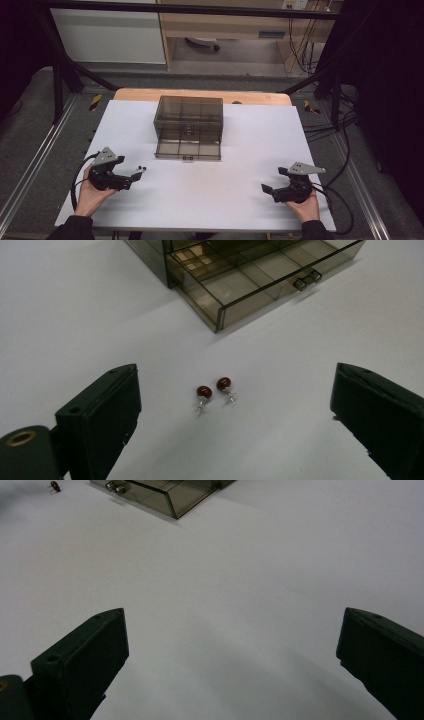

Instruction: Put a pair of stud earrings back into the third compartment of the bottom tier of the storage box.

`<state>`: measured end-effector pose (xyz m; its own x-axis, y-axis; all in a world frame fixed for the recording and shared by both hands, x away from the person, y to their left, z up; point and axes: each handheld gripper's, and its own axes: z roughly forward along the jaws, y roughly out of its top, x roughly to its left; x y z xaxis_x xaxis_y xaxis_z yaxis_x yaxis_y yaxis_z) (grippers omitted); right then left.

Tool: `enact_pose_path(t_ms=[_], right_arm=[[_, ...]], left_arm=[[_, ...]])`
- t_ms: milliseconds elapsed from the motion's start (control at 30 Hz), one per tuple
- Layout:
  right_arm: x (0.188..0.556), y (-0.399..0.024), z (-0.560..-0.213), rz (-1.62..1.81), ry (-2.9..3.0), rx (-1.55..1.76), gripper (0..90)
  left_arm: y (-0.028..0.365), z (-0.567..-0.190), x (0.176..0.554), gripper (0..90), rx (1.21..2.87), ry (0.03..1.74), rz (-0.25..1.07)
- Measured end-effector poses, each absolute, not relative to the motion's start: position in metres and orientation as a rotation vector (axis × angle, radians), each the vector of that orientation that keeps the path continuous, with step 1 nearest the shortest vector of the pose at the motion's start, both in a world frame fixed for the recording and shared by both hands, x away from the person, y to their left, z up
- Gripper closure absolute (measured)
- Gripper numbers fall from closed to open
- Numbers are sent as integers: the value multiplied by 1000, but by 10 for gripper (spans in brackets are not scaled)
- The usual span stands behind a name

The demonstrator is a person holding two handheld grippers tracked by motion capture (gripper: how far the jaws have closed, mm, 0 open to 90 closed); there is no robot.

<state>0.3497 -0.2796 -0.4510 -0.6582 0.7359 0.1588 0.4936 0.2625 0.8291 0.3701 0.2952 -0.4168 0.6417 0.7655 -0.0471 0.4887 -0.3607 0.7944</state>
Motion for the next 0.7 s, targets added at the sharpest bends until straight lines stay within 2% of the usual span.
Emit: enact_pose_path(t_ms=[233, 400, 433, 700], right_arm=[[350, -279, -451, 1346, 2277, 1146, 9], [350, -279, -451, 1345, 2279, 1146, 9], [350, -279, -451, 1345, 2279, 1146, 10], [350, -279, -451, 1341, 2277, 1144, 12]], left_arm=[[294, -417, 384, 102, 2046, 1019, 429], [293, -424, 390, 172, 2076, 1042, 422], [292, -427, 391, 216, 2085, 1056, 426], [293, -436, 395, 394, 2113, 1100, 429]])
